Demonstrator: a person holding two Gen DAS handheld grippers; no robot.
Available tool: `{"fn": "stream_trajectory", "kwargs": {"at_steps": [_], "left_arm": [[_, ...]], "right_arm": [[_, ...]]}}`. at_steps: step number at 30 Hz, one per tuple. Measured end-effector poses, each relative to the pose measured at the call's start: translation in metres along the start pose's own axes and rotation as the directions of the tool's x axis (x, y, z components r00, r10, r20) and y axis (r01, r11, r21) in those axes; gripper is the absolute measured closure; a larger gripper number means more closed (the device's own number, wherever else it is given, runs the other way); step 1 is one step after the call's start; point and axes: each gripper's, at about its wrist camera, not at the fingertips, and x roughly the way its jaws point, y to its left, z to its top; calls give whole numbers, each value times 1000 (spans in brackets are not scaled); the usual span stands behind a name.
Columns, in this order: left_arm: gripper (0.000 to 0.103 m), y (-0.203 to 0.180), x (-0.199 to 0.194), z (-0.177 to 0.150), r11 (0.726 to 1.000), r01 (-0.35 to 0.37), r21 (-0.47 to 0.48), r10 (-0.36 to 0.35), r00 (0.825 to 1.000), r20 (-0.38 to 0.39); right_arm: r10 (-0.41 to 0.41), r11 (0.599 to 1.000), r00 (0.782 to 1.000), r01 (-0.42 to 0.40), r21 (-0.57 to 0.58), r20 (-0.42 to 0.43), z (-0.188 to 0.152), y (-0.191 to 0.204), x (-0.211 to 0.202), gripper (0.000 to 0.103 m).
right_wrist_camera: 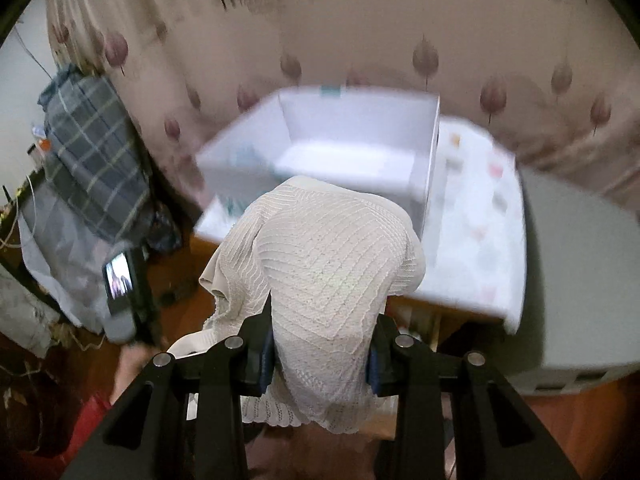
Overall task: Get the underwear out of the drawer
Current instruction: 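Lower the cream underwear into the white box and open the right tool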
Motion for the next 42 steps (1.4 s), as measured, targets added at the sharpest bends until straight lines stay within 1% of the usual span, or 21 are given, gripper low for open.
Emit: {"fn": "stream_trajectory", "kwargs": {"at_steps": [4, 7, 10, 12, 14, 16, 18, 21, 25, 27, 29, 31, 34, 37, 39, 41, 42], "left_arm": [[37, 0, 0, 1, 1000, -5, 11, 5, 1000, 0], [37, -2, -2, 2, 999, -23, 24, 23, 999, 22], [37, 0, -6, 4, 999, -36, 28, 35, 999, 42], [37, 2, -9, 5, 998, -44, 33, 42, 997, 61], [37, 3, -13, 7, 997, -63, 47, 58, 995, 86], [37, 3, -17, 7, 995, -80, 61, 73, 992, 107], [37, 4, -18, 9, 993, -92, 69, 84, 990, 117], [37, 5, -17, 11, 990, -112, 83, 102, 988, 118], [37, 6, -17, 12, 985, -141, 103, 127, 984, 128], [37, 7, -17, 12, 983, -147, 110, 133, 983, 127], [37, 8, -16, 12, 983, -145, 113, 130, 983, 126], [37, 9, -16, 12, 983, -143, 115, 128, 984, 124], [37, 11, -15, 12, 984, -136, 116, 123, 986, 115], [37, 9, -16, 11, 984, -132, 124, 118, 986, 114], [37, 9, -15, 11, 983, -128, 128, 114, 987, 110], [37, 7, -14, 11, 984, -123, 130, 110, 988, 107], [37, 7, -14, 11, 984, -121, 132, 107, 989, 106]], "right_arm": [[-31, 999, 994, 32, -12, 108, 50, 6, -21, 71], [-63, 998, 984, 66, -17, 169, 85, 12, -24, 71], [-89, 995, 976, 95, -23, 200, 116, 16, -16, 71], [-111, 991, 975, 122, -47, 193, 135, 19, -2, 71], [-139, 987, 973, 151, -54, 187, 145, 20, 11, 70], [-172, 981, 973, 183, -62, 155, 155, 16, 33, 70], [-195, 977, 975, 203, -66, 105, 158, 11, 59, 70], [-237, 968, 971, 239, -79, 37, 156, 4, 97, 70], [-260, 963, 965, 257, -82, -27, 151, -4, 132, 70], [-283, 956, 958, 277, -96, -51, 149, -5, 148, 70], [-301, 951, 951, 294, -99, -67, 149, -5, 157, 69], [-311, 949, 945, 302, -93, -101, 149, -10, 169, 69], [-345, 937, 929, 332, -113, -133, 147, -13, 185, 69], [-344, 939, 924, 332, -92, -170, 142, -21, 196, 67], [-344, 939, 921, 334, -85, -184, 139, -24, 200, 64], [-361, 932, 913, 346, -110, -191, 135, -22, 203, 60], [-368, 929, 910, 350, -121, -190, 134, -20, 203, 56]]}}
